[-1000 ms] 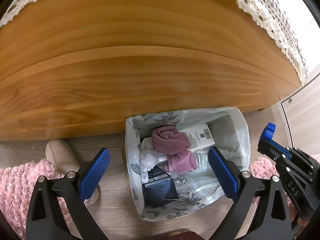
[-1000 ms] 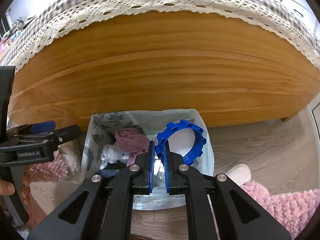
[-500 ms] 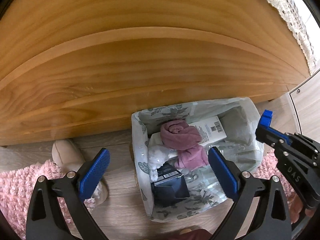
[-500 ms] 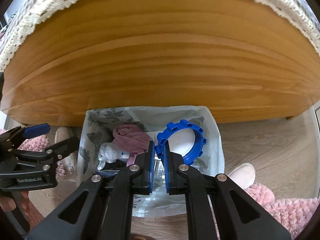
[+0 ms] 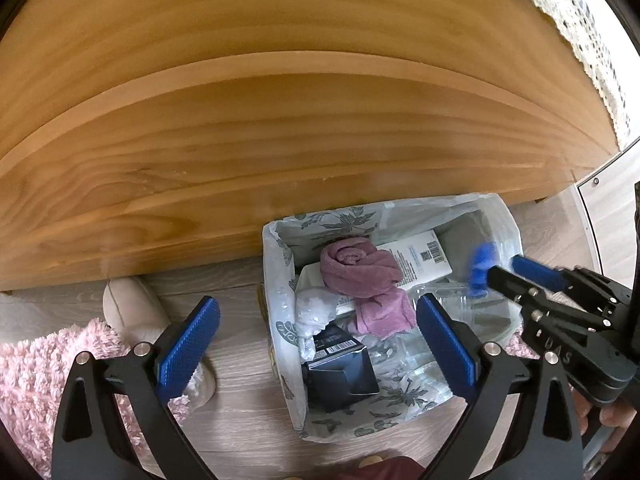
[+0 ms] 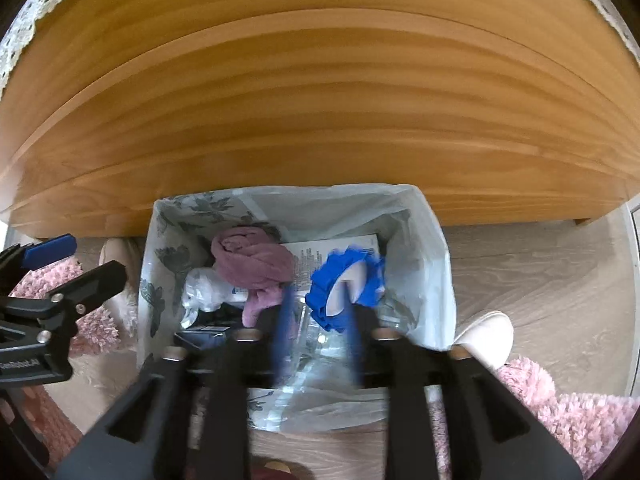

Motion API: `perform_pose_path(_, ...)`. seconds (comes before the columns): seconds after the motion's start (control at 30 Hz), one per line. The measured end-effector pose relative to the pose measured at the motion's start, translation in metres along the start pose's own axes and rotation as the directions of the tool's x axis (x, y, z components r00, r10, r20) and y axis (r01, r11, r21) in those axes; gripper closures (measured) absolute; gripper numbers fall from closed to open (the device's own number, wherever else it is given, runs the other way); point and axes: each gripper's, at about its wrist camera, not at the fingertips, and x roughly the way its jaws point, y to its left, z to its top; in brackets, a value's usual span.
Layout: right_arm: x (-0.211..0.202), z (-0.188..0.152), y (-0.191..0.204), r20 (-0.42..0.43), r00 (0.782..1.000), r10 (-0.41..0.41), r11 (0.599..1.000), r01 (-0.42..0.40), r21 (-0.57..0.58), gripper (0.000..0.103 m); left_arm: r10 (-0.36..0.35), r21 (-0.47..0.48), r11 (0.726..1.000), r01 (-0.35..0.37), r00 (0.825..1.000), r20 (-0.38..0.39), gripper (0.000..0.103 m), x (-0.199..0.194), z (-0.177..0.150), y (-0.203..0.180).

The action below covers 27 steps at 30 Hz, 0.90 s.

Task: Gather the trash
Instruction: 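Open the left tool releasing the towel while the right tool opens releasing the cup, then raise both open tools from the bin and move toward the bed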

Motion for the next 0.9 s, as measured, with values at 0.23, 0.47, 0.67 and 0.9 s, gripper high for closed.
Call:
perform_pose_path(0.23,-0.004,0.001,-0.010,0.024,0.999,-0.032,0.999,0.031,0.039,0.019,0.000,0.004,1.000,0.000,1.000,0.007,0.008,-0.002,-0.001,0.000)
perform_pose_path(0.47,-0.003,-0.001,-0.014,0.018,0.999,-0.028,0.997,0.027,0.071,0.015,0.002,0.000,1.000,-0.002,1.000,0.021,0.008,-0.006,-0.001,0.000)
perform_pose_path(0.67,-0.006,-0.001,-0.017,0.033,0.999,-0.016,0.996,0.013,0.093,0.013,0.007,0.008,1.000,-0.007,0.999,0.032,0.008,-0.010,0.000,-0.001)
perform_pose_path(0.9,-0.008,-0.002,-0.018,0.041,0.999,-0.008,0.995,0.004,0.099,0.009,0.004,0.015,1.000,-0.005,0.999,0.040,0.008,-0.013,-0.001,-0.002)
